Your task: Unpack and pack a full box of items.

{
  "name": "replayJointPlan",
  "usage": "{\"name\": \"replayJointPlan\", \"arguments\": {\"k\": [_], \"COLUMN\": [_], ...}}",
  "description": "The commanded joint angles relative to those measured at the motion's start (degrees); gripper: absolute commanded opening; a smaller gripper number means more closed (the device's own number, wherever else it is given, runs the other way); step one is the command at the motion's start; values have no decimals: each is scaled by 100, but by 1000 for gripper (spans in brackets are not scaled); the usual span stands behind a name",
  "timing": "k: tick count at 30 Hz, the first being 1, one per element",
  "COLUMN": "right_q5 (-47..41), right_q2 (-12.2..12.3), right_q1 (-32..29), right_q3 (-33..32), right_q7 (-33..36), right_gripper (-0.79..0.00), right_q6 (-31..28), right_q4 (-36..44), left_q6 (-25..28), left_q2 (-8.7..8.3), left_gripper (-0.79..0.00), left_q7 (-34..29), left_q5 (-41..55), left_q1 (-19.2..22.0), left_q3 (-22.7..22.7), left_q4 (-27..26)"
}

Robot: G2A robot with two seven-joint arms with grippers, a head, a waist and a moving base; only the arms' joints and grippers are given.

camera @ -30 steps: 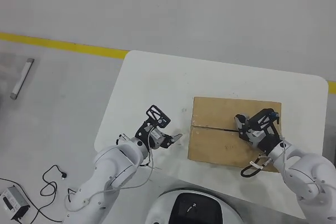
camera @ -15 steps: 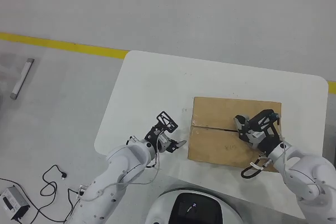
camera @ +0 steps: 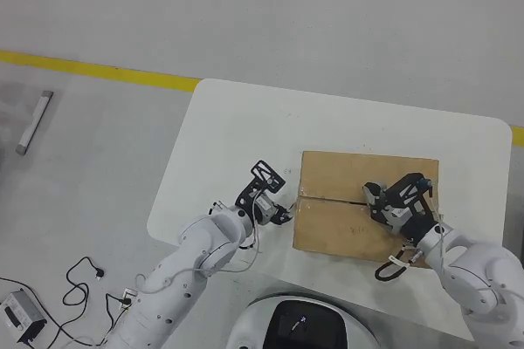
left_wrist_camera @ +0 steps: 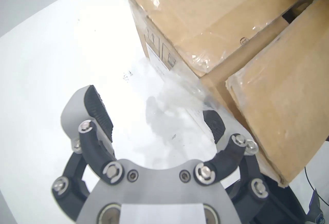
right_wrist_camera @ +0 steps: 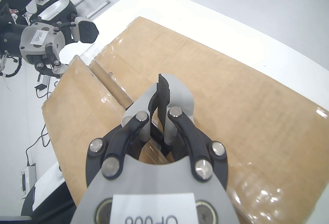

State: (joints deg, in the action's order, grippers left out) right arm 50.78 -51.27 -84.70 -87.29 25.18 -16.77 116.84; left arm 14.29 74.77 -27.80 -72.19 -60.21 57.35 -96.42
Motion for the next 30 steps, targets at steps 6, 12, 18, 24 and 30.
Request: {"name": "replayJointPlan", "arguments": {"k": [6, 12, 18, 24, 30], "right_q5": [34, 54, 89, 119, 128], "right_q2": [-24, -47, -69, -89, -109], "right_q1": [18, 48, 66, 62, 51], "right_q3": [28, 77, 121, 144, 149], "right_q7": [41, 58, 79, 106, 120], "right_gripper": [-785, -785, -785, -785, -785], "right_q6": [-20, -27, -24, -18, -1], "right_q4": [-3, -14, -16, 1, 10], "left_q6": [-42, -41, -34, -31, 16], "left_q2": [17, 18, 28, 48, 73], "left_gripper": [0, 0, 0, 0, 0], "left_q7": [309, 406, 420, 430, 414], "left_q5": [-31, 15, 50, 13, 22], "left_q1": [37, 10, 38, 125, 256], "left_q3": [53, 141, 181, 159, 122], "left_q4": [-175, -435, -599, -710, -858]}}
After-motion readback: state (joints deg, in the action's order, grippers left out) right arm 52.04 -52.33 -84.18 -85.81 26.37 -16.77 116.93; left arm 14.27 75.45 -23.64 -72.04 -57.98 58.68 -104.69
